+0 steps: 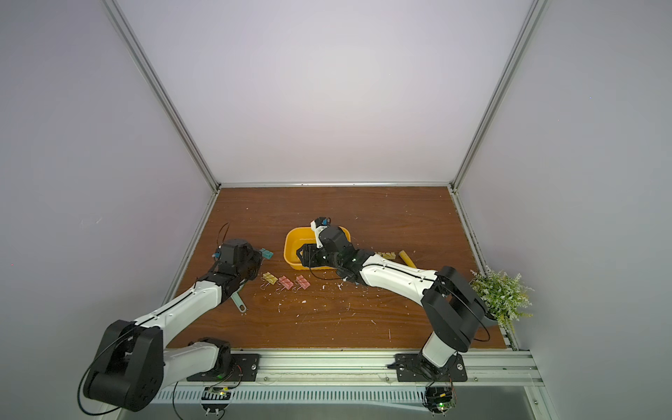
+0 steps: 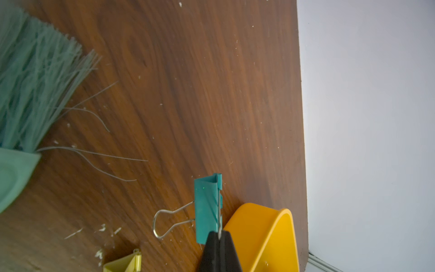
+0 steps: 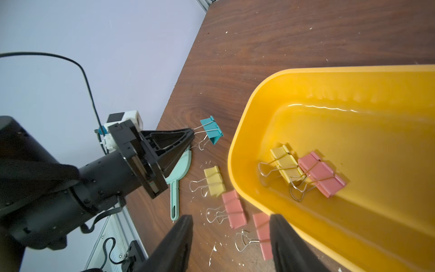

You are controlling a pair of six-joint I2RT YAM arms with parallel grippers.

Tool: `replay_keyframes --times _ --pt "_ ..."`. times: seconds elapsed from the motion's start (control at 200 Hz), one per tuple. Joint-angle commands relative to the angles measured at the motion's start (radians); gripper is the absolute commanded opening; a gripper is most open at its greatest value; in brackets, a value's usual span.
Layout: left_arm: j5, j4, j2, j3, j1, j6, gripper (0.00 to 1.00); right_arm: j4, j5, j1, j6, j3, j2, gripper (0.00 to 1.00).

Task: Take out the binder clips from the storage box
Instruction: Place the binder clip at the center of the board.

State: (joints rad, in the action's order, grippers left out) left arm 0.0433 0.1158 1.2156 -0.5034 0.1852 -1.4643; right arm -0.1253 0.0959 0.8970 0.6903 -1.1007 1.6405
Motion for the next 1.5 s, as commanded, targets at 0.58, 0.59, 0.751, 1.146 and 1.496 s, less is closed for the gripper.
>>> replay_keyframes --times 0.58,0.59,0.751,1.146,1.496 --pt "-0.079 0.184 0.219 -0.029 -0.065 -0.015 0.02 0.113 0.035 0.032 -0.063 -0.149 0.105 0.60" --pt "-0.079 0.179 0.220 -0.030 -0.066 -0.014 0.03 0.113 0.035 0.031 -0.064 -0.150 0.104 0.60" --pt "-0.100 0.174 0.218 -0.031 -0.069 -0.007 0.21 0.141 0.004 0.031 -0.090 -0.152 0.093 0.60" --pt "-0.052 0.085 -0.009 -0.066 -0.069 0.293 0.51 0.111 -0.185 0.015 -0.070 -0.029 -0.055 0.62" --pt "-0.410 0.102 0.021 -0.169 0.008 0.680 0.47 0.089 -0.246 -0.023 -0.069 0.079 -0.151 0.65"
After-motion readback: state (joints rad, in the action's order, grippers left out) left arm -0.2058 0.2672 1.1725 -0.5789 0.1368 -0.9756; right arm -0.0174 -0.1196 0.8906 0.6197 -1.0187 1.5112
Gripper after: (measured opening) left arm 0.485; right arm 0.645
